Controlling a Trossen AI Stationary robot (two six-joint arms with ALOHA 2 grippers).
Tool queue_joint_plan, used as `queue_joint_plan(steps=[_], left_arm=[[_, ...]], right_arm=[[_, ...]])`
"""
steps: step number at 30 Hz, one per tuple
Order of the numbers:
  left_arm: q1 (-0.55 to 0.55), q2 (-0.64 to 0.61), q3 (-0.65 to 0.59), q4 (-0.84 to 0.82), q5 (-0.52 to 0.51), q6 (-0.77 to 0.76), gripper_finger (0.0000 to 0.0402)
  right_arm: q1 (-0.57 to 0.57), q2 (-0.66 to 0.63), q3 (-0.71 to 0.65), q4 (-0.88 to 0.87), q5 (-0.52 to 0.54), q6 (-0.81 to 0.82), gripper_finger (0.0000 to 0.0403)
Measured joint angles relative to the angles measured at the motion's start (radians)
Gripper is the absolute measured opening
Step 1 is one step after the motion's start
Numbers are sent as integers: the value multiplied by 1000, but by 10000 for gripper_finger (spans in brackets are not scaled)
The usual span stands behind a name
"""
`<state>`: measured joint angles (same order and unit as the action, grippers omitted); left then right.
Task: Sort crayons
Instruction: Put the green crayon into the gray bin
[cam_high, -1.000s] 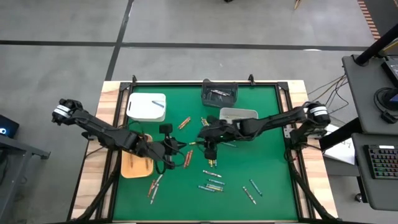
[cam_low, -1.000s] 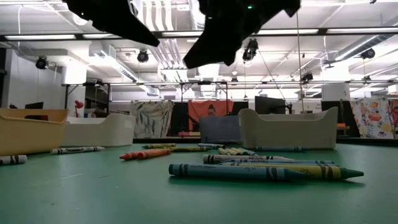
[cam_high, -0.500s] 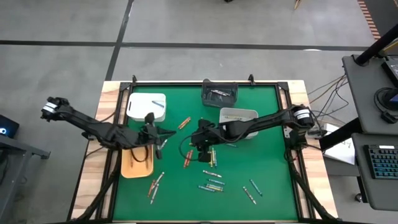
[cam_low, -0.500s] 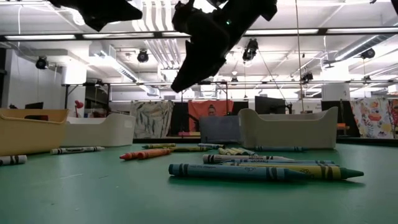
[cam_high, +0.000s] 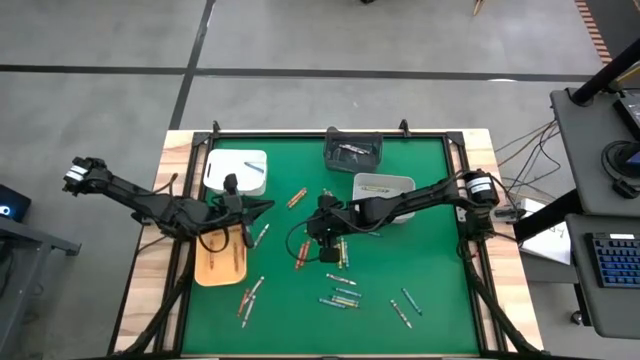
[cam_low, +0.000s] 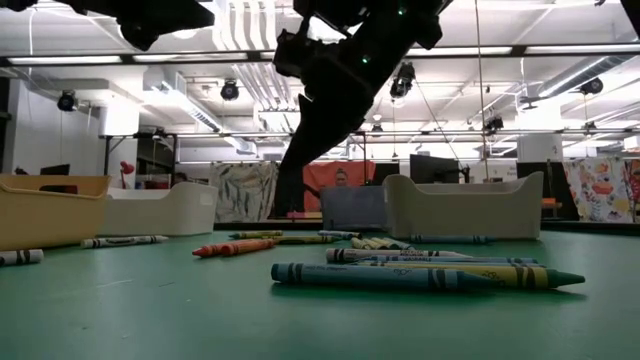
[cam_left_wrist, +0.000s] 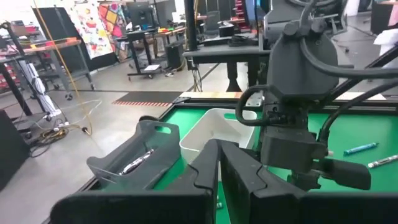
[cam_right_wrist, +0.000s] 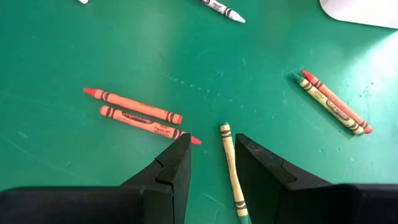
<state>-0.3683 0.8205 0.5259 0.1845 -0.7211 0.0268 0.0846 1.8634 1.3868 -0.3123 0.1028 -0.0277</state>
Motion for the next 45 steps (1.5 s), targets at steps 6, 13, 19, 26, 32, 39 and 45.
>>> queue_joint_plan(steps=[6, 13, 19, 26, 32, 39, 45], left_arm=[[0, 12, 0, 1, -1, 11, 0], [0, 26, 0, 4, -3, 13, 0], [-1, 26, 0, 3, -3, 13, 0], [-1, 26, 0, 3, -3, 17, 0], [-1, 26, 1, 2, -3, 17, 0], [-1, 29, 1, 1, -3, 17, 0], [-1, 29, 1, 1, -3, 17, 0]], right_arm=[[0, 1, -4, 5, 1, -15, 122], [-5, 59, -4, 65, 6, -60, 132], [-18, 138, 2, 79, 85, -95, 132], [-49, 176, 8, 77, 80, -65, 132], [-65, 184, 8, 82, 50, -50, 132], [-68, 186, 8, 84, 21, -35, 100], [-67, 186, 8, 85, 15, -35, 45]])
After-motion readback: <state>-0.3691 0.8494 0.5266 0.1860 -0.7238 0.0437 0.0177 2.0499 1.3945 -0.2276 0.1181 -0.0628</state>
